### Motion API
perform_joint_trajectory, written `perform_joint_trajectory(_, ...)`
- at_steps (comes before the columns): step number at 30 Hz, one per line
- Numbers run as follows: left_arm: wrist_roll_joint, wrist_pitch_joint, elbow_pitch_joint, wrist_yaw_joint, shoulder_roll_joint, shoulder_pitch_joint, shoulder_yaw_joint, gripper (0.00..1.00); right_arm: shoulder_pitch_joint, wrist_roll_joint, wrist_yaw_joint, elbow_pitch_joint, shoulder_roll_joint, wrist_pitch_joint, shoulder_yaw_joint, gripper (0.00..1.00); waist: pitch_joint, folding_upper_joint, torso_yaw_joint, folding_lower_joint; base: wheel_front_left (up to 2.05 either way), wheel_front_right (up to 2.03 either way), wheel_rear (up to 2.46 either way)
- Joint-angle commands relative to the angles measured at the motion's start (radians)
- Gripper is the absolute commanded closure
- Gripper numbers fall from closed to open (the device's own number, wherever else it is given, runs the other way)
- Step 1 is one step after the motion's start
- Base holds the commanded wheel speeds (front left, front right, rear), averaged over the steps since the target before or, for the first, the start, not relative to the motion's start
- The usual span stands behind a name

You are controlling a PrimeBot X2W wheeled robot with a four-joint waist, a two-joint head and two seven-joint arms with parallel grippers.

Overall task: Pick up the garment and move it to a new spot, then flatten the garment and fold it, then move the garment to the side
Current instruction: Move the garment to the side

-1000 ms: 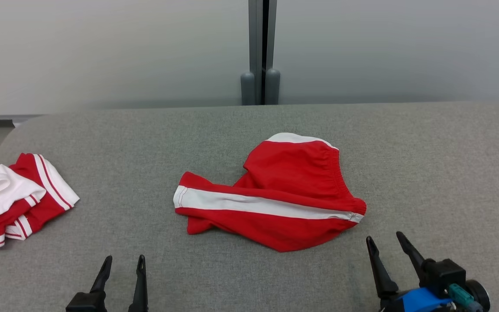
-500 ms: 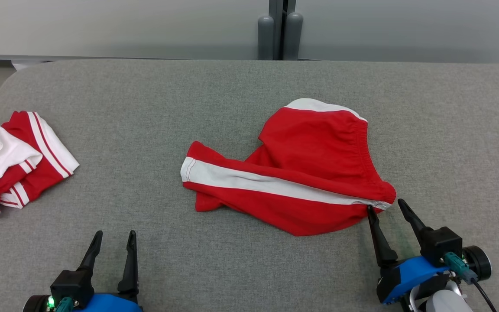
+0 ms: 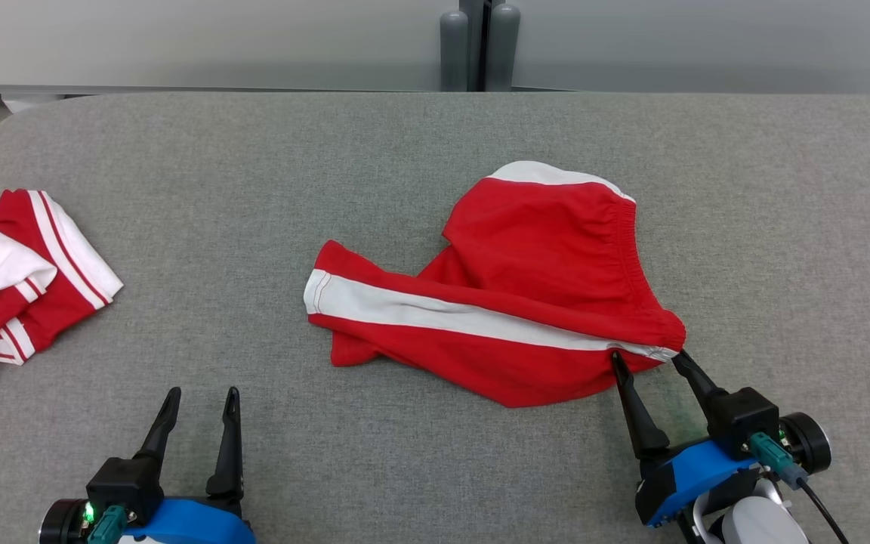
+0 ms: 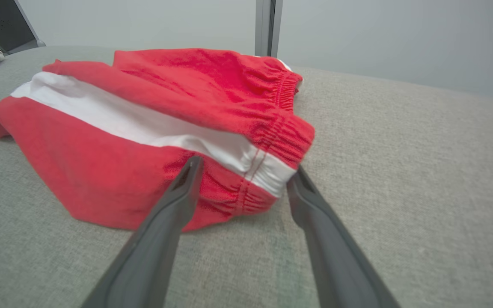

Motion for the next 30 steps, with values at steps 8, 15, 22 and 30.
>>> perform_joint_trajectory(8, 0.002, 0.000, 0.001, -0.002, 0.006, -0.010, -0.002, 0.00, 0.022, 0.023, 0.000, -0.027, -0.005, -0.004, 0.011, 0.52, -0.006, -0.0002, -0.012, -0.0001, 0.00, 0.00, 0.00)
perform_joint_trajectory(15, 0.005, 0.000, -0.002, -0.002, 0.007, -0.007, -0.008, 0.00, 0.032, 0.027, 0.000, -0.041, -0.005, -0.004, 0.012, 0.50, -0.006, -0.0002, -0.017, -0.0001, 0.00, 0.00, 0.00)
perform_joint_trajectory(22, 0.005, 0.000, 0.002, -0.002, 0.004, -0.002, -0.010, 0.00, 0.045, 0.023, 0.000, -0.051, -0.005, -0.004, 0.007, 0.73, -0.015, -0.0002, -0.012, -0.0001, 0.00, 0.00, 0.00)
perform_joint_trajectory(30, 0.007, 0.000, 0.007, -0.002, 0.000, 0.008, -0.002, 0.00, 0.062, 0.016, 0.000, -0.066, -0.005, -0.004, 0.002, 1.00, -0.021, -0.0002, -0.020, -0.0001, 0.00, 0.00, 0.00)
